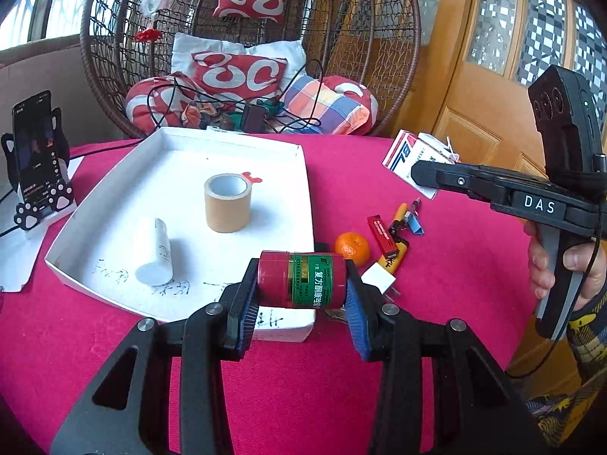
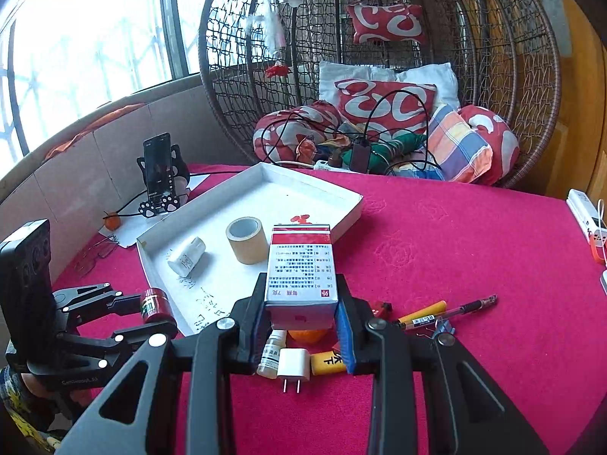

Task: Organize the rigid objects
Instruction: 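Carry the can with the left tool while the right tool carries the box into the tray, releasing both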

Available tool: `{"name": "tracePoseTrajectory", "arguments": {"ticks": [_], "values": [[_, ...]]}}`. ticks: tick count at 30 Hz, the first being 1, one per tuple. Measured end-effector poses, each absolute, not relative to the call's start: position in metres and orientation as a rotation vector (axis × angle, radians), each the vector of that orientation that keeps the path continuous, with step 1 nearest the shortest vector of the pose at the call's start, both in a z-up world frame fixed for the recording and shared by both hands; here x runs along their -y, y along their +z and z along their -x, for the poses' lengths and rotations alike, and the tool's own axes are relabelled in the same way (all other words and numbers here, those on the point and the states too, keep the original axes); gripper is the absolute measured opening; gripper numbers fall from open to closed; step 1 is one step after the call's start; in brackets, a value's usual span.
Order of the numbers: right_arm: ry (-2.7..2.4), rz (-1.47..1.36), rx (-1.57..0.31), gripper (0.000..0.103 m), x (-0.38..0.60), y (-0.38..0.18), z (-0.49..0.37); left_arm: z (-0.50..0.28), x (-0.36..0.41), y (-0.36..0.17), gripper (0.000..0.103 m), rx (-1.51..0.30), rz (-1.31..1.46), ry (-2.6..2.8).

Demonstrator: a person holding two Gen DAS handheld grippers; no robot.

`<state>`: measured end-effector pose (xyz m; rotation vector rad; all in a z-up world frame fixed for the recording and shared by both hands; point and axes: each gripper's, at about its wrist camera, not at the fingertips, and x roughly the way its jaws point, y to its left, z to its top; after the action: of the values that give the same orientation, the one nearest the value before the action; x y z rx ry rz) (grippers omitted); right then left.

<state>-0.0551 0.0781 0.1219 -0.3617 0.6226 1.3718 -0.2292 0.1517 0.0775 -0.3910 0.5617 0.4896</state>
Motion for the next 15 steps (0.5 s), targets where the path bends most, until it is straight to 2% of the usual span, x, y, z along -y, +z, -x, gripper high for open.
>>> {"name": "tracePoseTrajectory", "arguments": {"ticks": [9,15], "values": [[1.463,0.396,-0.620,0.031,-0.126,0.122,0.087,0.243,-0.219,0.091,0.040,-0.512,0.479,0.619],[1.492,0.411,-0.671,0.031,-0.160,0.105,0.099,0.220,-0.268,0.086,0.040,-0.504,0.517,0.727]]}}
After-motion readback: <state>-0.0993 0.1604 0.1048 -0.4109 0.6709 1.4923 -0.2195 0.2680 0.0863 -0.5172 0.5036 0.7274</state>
